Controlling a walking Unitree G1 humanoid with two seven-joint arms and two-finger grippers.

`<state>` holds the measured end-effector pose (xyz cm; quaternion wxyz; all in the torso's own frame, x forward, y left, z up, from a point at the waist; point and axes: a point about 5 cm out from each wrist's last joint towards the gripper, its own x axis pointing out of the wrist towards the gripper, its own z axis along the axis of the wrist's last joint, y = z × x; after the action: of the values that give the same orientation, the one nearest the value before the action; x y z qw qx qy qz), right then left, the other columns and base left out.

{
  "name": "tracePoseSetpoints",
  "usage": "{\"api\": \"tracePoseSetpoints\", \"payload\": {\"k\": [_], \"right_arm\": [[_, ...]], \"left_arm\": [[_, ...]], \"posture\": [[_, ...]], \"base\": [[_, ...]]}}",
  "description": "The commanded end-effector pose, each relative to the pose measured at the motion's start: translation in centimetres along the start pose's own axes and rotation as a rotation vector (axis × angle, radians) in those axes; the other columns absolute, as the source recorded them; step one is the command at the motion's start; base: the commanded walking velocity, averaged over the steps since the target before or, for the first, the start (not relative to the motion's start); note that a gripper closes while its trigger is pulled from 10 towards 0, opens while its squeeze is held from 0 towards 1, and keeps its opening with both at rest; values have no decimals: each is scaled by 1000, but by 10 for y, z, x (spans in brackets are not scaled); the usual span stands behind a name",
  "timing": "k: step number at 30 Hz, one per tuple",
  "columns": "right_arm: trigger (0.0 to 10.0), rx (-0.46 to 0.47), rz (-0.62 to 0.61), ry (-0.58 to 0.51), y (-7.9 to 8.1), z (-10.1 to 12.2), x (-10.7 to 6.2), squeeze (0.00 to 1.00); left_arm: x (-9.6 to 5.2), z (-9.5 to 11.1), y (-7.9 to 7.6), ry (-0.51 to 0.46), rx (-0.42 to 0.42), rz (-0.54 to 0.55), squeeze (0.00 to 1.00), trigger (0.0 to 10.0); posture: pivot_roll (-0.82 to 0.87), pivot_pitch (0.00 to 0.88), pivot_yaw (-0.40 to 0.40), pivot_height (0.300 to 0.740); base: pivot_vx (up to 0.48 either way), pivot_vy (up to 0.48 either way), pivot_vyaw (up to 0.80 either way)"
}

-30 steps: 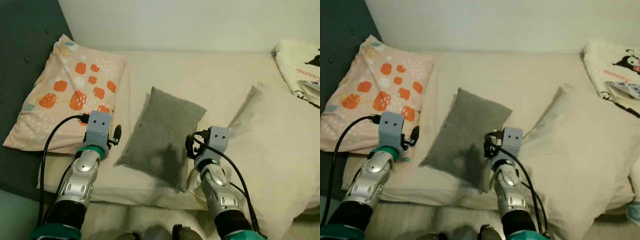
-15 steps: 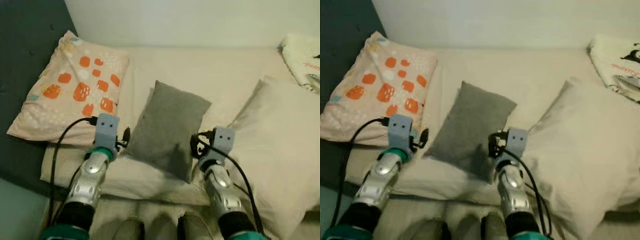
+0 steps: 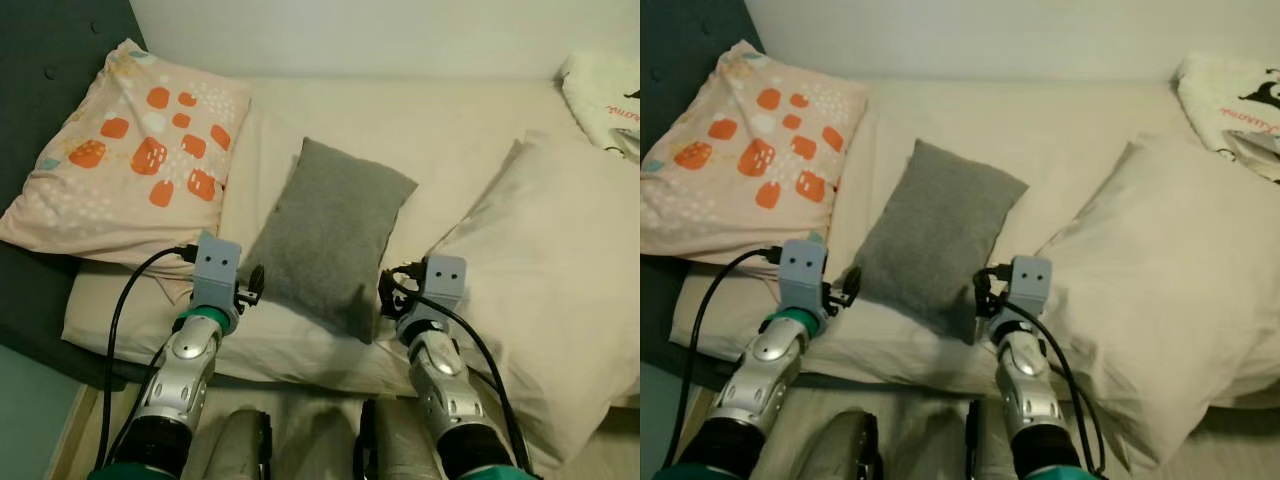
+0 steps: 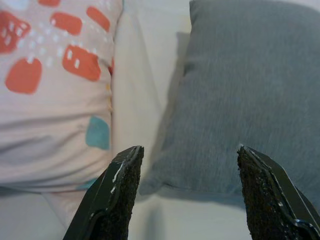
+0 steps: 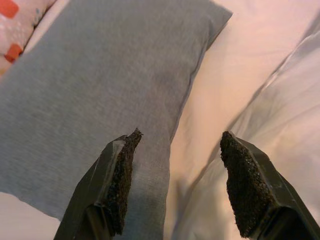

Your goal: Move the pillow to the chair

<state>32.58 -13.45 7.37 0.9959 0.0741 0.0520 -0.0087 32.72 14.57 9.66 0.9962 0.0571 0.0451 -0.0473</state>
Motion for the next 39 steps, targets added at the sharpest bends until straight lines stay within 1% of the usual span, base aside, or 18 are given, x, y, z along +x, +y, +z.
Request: {"api": "tracePoseSetpoints", "payload": {"k": [1, 8, 19, 20, 21, 22, 23, 24, 25, 26, 28, 29, 30, 32, 34, 36, 37, 39], "right_arm": [[10000, 3, 11, 21, 2, -4, -1, 0], [10000, -13, 50, 31, 10, -3, 2, 0], [10000, 3, 85, 11, 20, 2, 5, 0], [10000, 36, 77, 6, 20, 3, 5, 0], [10000, 105, 54, 12, 18, 4, 6, 0], [10000, 105, 54, 12, 18, 4, 6, 0], [10000, 166, 41, 26, 16, 4, 6, 0], [10000, 166, 41, 26, 16, 4, 6, 0], [10000, 218, 42, 38, 15, 2, 5, 0], [10000, 218, 42, 38, 15, 2, 5, 0], [10000, 267, 51, 51, 13, 0, 4, 0], [10000, 334, 47, 66, 10, -3, 3, 1000], [10000, 429, 34, 72, 6, -5, 2, 1000], [10000, 545, 6, 70, -3, -9, 2, 1000], [10000, 545, 6, 70, -3, -9, 2, 1000], [10000, 612, -26, 69, -11, -12, 3, 1000], [10000, 612, -26, 69, -11, -12, 3, 1000], [10000, 725, -35, 119, -14, -19, 4, 1000]], "left_arm": [[-6, -10, 4, 33, 7, 20, 0, 10000], [-12, -14, 8, 40, 8, 45, 0, 10000], [-15, -15, 11, 40, 10, 56, 0, 10000], [-15, -15, 11, 39, 11, 57, 0, 10000], [-15, -15, 11, 39, 11, 56, 0, 10000], [-15, -15, 11, 39, 11, 56, 0, 10000], [-16, -15, 10, 39, 11, 55, 0, 10000], [-16, -15, 10, 39, 11, 55, 0, 10000], [-16, -15, 10, 40, 12, 53, 0, 10000], [-16, -15, 10, 40, 12, 53, 0, 10000], [-17, -15, 10, 38, 9, 49, 0, 10000], [-18, -14, 10, 33, 5, 44, 0, 10000], [-19, -13, 10, 26, -2, 38, 0, 10000], [-20, -12, 11, 17, -17, 36, 0, 10000], [-20, -12, 11, 17, -17, 36, 0, 10000], [-20, -11, 11, 11, -34, 43, 0, 10000], [-20, -11, 11, 11, -34, 43, 0, 10000], [-22, -10, 11, 5, -52, 46, 0, 10000]], "posture": [[22, 150, 44, 605], [36, 168, 25, 605], [40, 174, 24, 595], [40, 173, 26, 595], [42, 174, 29, 595], [42, 174, 29, 595], [44, 175, 31, 595], [44, 175, 31, 595], [44, 175, 31, 595], [44, 175, 31, 595], [46, 176, 33, 595], [49, 177, 35, 595], [52, 181, 39, 595], [53, 181, 40, 595], [53, 181, 40, 595], [60, 186, 43, 595], [60, 186, 43, 595], [73, 189, 43, 595]], "base": [[0, 0, 0], [0, 0, 0], [0, 0, 0], [0, 0, 0], [0, 0, 0], [0, 0, 0], [0, 0, 0], [0, 0, 0], [0, 0, 0], [0, 0, 0], [0, 0, 0], [0, 0, 0], [0, 0, 0], [0, 0, 0], [0, 0, 0], [0, 0, 0], [0, 0, 0], [0, 0, 0]]}}
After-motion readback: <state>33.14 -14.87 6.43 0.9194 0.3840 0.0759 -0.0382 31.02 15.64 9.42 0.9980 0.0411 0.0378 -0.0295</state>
